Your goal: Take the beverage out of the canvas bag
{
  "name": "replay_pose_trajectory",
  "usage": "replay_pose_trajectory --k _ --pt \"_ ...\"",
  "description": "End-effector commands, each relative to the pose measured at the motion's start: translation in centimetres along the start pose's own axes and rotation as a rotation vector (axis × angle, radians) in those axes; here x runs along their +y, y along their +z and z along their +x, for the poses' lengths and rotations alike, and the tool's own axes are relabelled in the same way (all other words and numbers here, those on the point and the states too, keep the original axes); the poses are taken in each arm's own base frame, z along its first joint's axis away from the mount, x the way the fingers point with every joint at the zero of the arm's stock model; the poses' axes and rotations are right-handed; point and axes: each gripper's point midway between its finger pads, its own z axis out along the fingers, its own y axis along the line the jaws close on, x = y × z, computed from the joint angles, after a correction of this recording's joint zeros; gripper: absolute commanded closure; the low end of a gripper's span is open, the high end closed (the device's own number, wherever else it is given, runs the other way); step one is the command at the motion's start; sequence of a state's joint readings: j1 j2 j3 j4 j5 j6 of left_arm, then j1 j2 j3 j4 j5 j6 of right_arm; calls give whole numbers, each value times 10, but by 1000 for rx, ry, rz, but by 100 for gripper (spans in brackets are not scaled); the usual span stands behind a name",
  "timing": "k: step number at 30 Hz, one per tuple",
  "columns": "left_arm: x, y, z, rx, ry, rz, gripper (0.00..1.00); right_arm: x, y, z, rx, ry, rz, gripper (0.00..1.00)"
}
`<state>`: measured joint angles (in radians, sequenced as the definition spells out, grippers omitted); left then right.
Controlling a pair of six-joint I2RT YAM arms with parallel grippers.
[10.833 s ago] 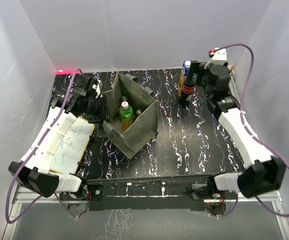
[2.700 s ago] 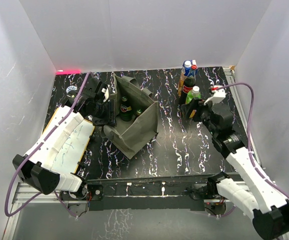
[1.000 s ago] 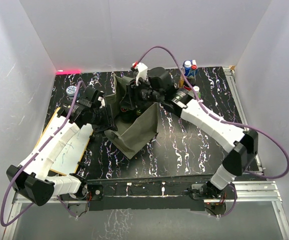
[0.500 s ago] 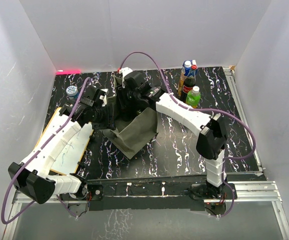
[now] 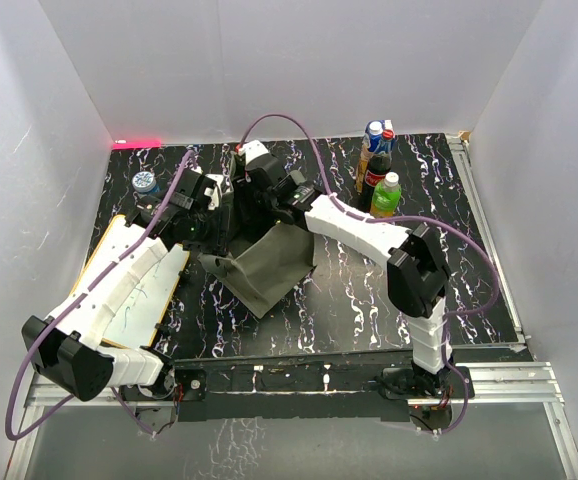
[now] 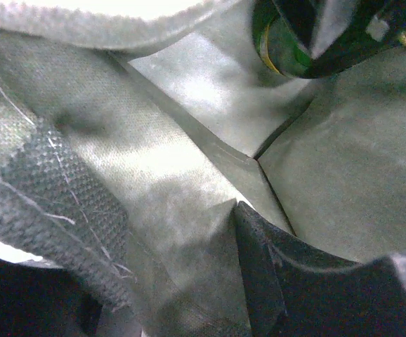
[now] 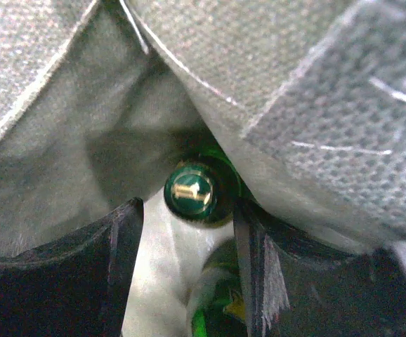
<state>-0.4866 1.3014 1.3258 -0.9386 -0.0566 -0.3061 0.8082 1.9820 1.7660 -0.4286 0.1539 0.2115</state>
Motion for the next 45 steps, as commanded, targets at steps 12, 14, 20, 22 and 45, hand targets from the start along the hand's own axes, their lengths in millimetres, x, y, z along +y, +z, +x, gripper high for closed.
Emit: replay_pose_trajectory --k 12,14,20,22,45 --pt "14 3 0 -8 74 -87 54 -30 60 -21 -110 43 23 41" --pt "13 4 1 -5 84 -91 54 -29 61 -18 -100 37 17 44" --pt "12 5 2 0 79 -89 54 -27 55 7 -37 32 -7 46" --pt "11 6 4 4 77 -83 54 -26 53 10 -28 29 -15 46" --pt "-1 1 6 -6 94 -41 54 4 -31 -94 -303 221 -99 92"
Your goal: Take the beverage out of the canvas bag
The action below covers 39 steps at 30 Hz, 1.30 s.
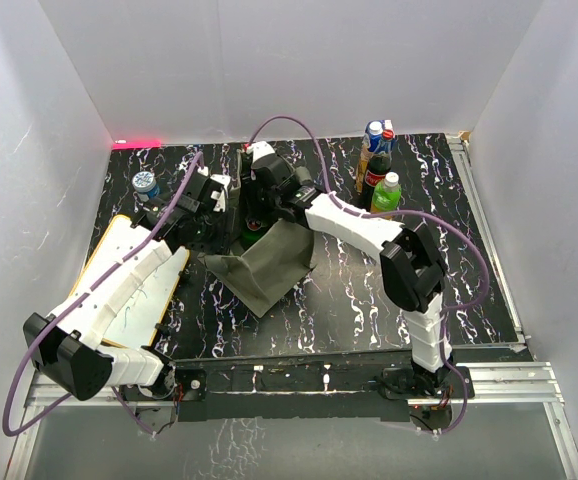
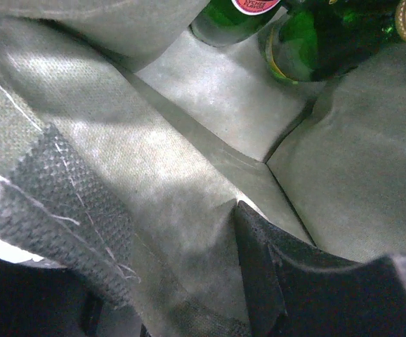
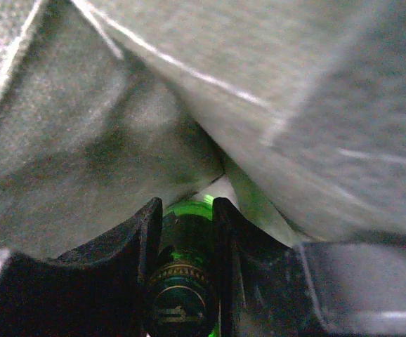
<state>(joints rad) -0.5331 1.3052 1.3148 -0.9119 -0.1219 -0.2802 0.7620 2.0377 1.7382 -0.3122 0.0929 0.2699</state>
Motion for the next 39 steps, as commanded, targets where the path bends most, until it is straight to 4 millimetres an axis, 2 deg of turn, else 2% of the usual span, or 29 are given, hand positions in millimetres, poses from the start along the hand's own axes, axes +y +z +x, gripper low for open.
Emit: replay_pose_trajectory --k 1,12,14,18,25,32,39 --pt "-1 -4 9 21 33 -4 54 25 -63 -103 -289 148 -83 92" --pt "-6 -12 6 25 1 -5 54 31 -114 -136 -382 340 -144 92" --pt "-9 -15 5 30 -19 7 54 31 -133 -150 -419 389 -162 92" --pt "-13 -20 7 47 -67 21 54 32 -156 -166 -465 476 -189 92" --pt "-18 -32 5 35 -138 43 54 19 -202 -182 -541 603 -201 92" --pt "-18 -40 -1 10 -175 42 54 1 -256 -200 -625 705 -219 92" --pt "-10 -43 0 0 -171 6 53 -20 -300 -221 -689 785 -245 92"
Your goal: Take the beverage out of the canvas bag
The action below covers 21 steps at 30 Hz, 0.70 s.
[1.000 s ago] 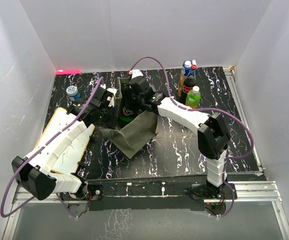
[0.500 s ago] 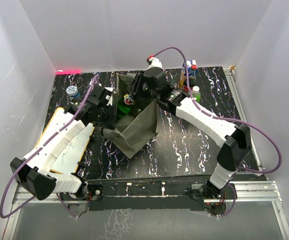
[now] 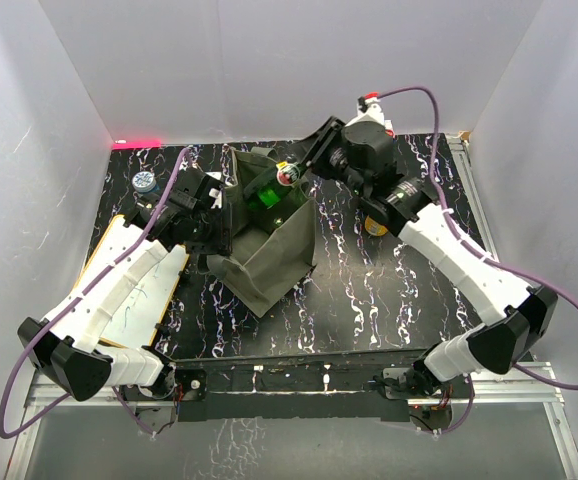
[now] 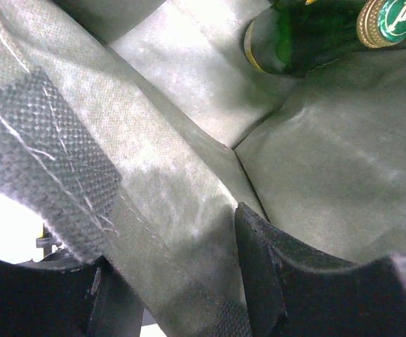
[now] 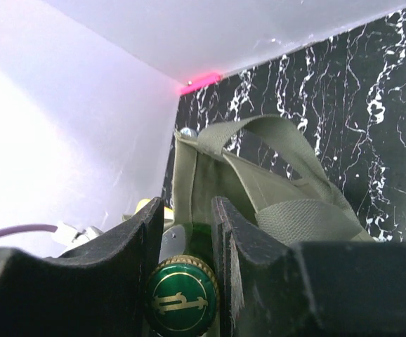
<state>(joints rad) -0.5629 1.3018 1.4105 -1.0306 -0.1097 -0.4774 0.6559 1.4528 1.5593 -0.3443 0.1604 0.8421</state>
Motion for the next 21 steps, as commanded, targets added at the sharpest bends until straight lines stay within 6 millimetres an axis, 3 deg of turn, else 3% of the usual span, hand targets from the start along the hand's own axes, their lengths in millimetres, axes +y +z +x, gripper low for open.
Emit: replay_pose_trajectory --k 1,7,11,17,21 --pt "6 -16 -2 -27 4 -19 53 72 -56 -95 -225 188 -240 92" --pt "11 -15 -2 -25 26 -45 54 86 -96 -131 -289 210 -274 92" --pt "10 -11 -1 -5 44 -46 53 82 -132 -143 -332 213 -261 92" --pt "11 -11 3 13 46 -45 54 63 -179 -147 -360 241 -192 92" --pt "11 -14 6 18 44 -42 53 38 -199 -137 -360 236 -110 92"
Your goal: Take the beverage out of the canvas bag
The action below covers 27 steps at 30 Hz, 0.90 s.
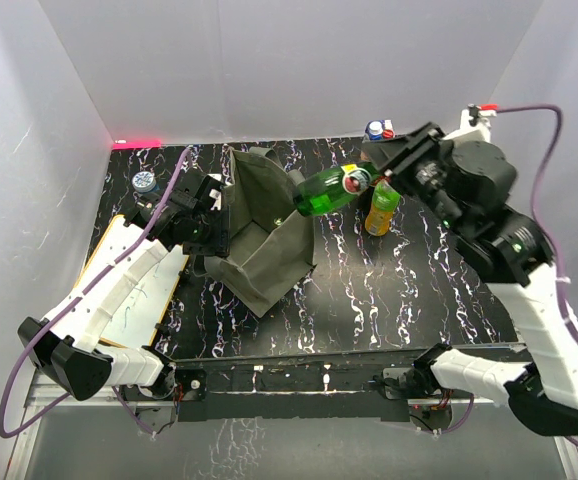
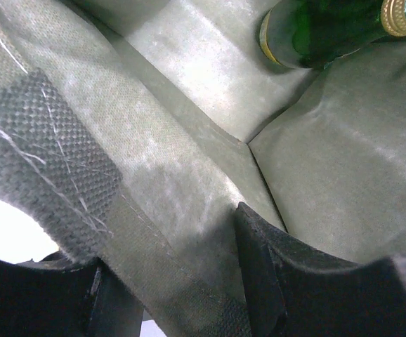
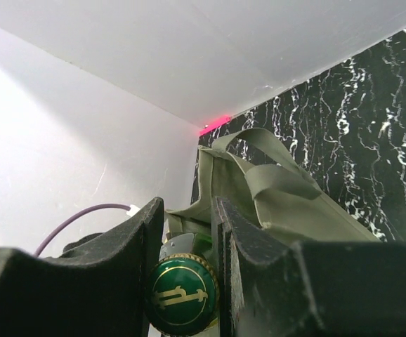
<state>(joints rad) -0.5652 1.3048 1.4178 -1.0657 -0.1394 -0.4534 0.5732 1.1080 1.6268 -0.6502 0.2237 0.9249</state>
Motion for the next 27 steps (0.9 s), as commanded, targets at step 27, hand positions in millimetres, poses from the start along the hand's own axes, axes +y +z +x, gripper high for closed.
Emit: replay_pose_trajectory --k 27 --pt "2 -12 -3 -10 2 -9 53 -160 12 59 -36 -405 280 92"
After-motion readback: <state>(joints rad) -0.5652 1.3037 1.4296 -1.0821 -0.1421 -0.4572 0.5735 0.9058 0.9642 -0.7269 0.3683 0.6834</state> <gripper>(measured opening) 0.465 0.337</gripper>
